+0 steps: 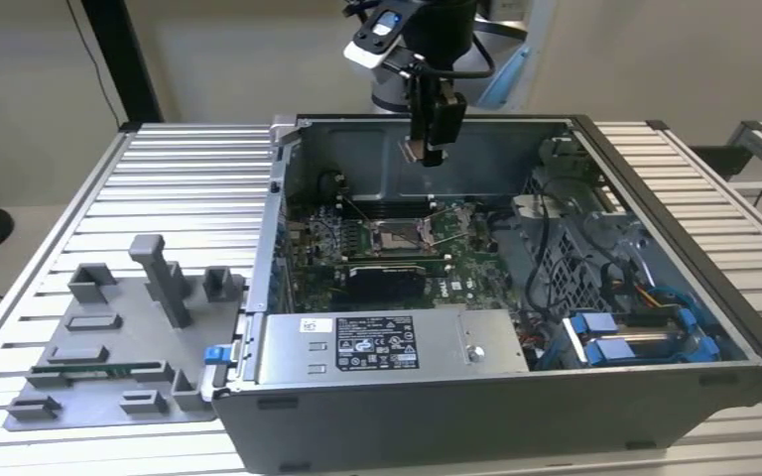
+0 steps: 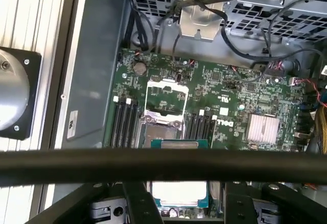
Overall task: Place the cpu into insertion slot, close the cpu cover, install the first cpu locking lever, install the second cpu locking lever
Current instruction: 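Place the cpu into insertion slot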
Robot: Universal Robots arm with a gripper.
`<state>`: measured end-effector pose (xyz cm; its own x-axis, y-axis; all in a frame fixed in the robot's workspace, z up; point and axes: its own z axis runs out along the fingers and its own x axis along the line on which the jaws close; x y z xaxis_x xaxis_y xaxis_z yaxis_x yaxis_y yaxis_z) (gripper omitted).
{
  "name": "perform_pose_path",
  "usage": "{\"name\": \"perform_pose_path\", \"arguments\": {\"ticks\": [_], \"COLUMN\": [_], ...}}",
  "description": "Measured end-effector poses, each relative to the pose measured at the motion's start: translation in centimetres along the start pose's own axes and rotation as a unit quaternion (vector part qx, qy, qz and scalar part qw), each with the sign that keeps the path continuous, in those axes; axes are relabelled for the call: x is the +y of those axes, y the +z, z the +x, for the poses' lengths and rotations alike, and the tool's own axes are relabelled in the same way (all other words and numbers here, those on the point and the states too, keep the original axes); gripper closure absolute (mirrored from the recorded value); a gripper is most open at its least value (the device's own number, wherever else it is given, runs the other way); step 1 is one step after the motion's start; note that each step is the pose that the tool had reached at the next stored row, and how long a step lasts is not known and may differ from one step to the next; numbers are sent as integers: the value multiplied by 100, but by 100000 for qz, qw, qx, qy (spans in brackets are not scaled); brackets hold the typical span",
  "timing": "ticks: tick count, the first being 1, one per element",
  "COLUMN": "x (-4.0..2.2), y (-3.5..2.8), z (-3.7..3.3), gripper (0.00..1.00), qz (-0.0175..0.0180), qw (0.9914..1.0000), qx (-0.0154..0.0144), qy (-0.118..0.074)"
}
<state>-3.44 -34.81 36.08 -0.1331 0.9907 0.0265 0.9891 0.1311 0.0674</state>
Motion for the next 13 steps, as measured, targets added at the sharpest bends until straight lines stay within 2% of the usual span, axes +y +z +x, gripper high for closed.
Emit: {"name": "perform_pose_path", "arguments": {"ticks": [4,10,13], "x": [-2,-3,-3], "y": [0,0,0], "z": [0,1,1], "gripper": [100,100,100], "qz": [-30,-32,-49], "qw": [99993,99992,99982], "qx": [-79,-86,-130], "qy": [1187,1250,1875]}}
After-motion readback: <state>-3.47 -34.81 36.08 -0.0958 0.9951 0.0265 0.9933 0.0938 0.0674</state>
